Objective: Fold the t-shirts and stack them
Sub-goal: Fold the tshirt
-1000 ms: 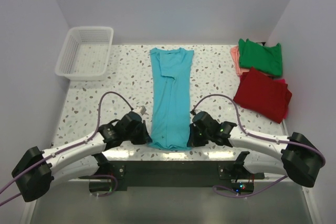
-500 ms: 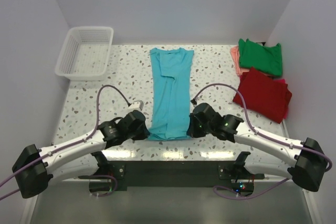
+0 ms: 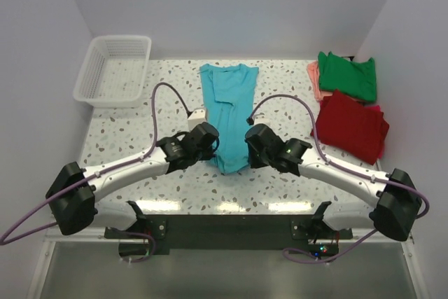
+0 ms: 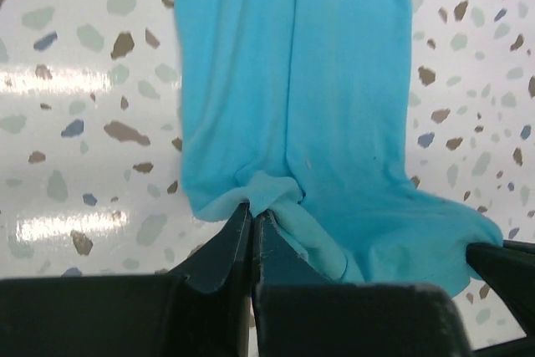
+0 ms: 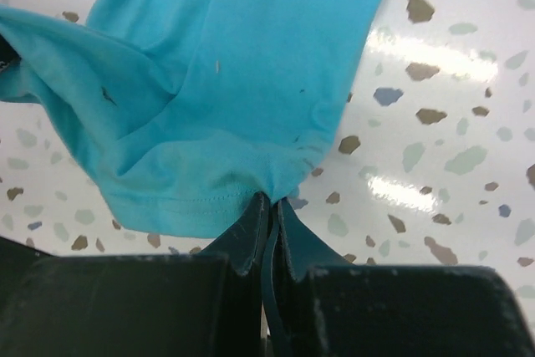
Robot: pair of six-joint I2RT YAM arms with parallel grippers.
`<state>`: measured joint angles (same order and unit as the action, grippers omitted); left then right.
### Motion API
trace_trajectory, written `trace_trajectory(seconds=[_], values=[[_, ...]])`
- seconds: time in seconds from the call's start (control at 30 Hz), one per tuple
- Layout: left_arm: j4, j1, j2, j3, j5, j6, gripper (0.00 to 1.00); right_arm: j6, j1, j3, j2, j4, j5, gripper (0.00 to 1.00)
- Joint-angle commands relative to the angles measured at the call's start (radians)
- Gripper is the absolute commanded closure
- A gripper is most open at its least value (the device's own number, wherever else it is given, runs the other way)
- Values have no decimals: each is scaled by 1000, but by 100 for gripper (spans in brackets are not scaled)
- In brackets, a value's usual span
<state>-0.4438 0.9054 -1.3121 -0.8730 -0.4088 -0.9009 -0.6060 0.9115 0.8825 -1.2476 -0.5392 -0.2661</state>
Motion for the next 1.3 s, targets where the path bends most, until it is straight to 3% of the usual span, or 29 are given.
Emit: trace_trajectory(seconds=[0.0, 0.4, 0.73, 1.23, 1.27], values=[[24, -16, -59, -112, -140, 51, 100, 74, -51, 91, -36, 27, -84, 100], [129, -206, -289, -291, -116, 210, 100, 218, -276, 291, -277, 150, -6, 100], [157, -321, -544, -552, -45, 333, 100, 252, -361, 518, -568, 193, 37, 100], [128, -399, -835, -776, 34, 411, 100, 275, -454, 803, -829, 157, 62, 100], [120, -401, -848, -791, 33, 416, 100, 276, -459, 820, -842, 148, 62, 95]])
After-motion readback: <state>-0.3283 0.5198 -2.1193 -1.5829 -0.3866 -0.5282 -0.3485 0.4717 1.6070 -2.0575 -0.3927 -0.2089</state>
